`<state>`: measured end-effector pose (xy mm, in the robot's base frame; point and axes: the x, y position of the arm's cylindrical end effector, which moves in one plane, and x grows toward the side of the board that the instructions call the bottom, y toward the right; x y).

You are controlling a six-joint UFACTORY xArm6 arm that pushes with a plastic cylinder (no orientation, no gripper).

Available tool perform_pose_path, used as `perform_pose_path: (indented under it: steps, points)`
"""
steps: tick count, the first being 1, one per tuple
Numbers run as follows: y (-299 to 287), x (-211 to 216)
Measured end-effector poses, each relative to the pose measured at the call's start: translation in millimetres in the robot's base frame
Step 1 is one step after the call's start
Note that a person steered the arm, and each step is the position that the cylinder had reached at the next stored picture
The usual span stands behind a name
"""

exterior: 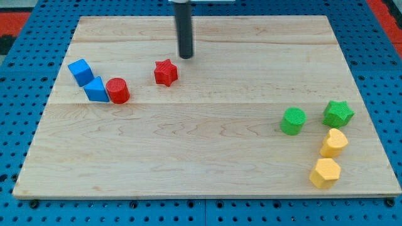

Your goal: Place the red star above the red circle

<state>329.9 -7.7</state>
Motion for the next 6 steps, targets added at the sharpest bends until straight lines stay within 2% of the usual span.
perform_pose_path:
  steps: [1, 2, 3, 4, 6]
  points:
    - [-14.8, 33.3]
    - [-92.9, 41.2]
    - [-133.8, 27.9]
    - [-107.2, 27.9]
    - [-120.3, 10.0]
